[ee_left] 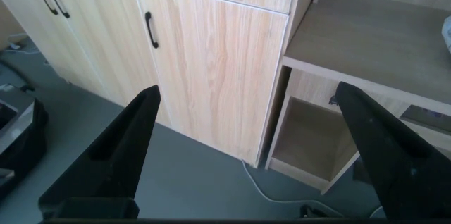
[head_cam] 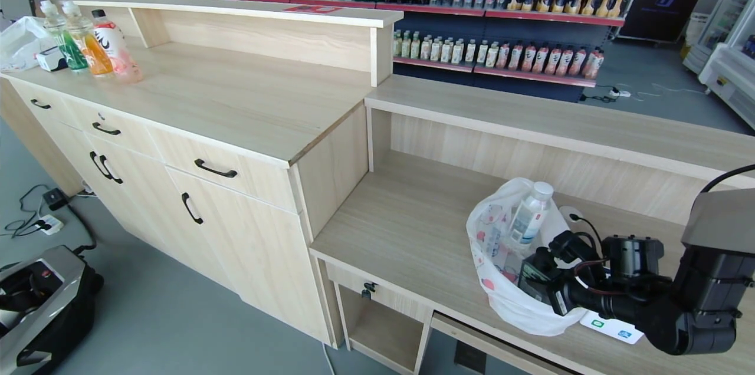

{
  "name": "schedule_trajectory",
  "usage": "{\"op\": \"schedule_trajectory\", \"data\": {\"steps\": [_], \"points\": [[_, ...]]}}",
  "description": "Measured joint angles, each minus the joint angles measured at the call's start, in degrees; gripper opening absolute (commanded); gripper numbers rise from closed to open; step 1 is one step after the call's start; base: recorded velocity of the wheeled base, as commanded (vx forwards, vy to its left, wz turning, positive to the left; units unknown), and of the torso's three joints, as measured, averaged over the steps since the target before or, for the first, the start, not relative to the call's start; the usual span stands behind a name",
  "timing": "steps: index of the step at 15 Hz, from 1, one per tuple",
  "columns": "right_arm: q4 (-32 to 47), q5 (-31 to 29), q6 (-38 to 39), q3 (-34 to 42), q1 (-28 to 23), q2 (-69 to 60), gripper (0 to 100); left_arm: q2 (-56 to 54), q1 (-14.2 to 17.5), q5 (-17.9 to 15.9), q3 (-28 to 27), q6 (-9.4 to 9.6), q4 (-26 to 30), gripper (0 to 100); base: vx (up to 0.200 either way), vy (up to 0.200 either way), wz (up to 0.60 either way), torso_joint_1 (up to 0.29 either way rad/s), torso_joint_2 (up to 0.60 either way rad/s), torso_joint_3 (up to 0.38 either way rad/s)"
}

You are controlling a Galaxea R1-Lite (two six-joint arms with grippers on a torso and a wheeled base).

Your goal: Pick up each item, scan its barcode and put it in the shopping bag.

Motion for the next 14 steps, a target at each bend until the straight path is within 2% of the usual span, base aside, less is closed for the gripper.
{"op": "schedule_trajectory", "data": {"steps": [7, 11, 13, 14], "points": [[2.06, -0.01, 6.21, -0.45, -0.17, -4.51, 100, 0.0, 0.0, 0.0, 0.0, -0.02, 0.0, 100, 0.0, 0.0, 0.0, 0.0, 0.0, 0.0], [10.74, -0.04, 8.64, -0.09, 0.11, -18.1, 100, 0.0, 0.0, 0.0, 0.0, 0.0, 0.0, 100, 0.0, 0.0, 0.0, 0.0, 0.0, 0.0], [14.04, -0.22, 7.57, 1.16, -1.35, -26.67, 100, 0.0, 0.02, 0.0, 0.0, -0.02, 0.0, 100, 0.0, 0.0, 0.0, 0.0, 0.0, 0.0], [16.09, -0.41, 5.52, 1.89, -2.84, -30.76, 100, 0.0, 0.02, 0.02, 0.0, -0.02, 0.0, 100, 0.0, 0.0, -0.6, -0.002, 0.0, 0.007]]}}
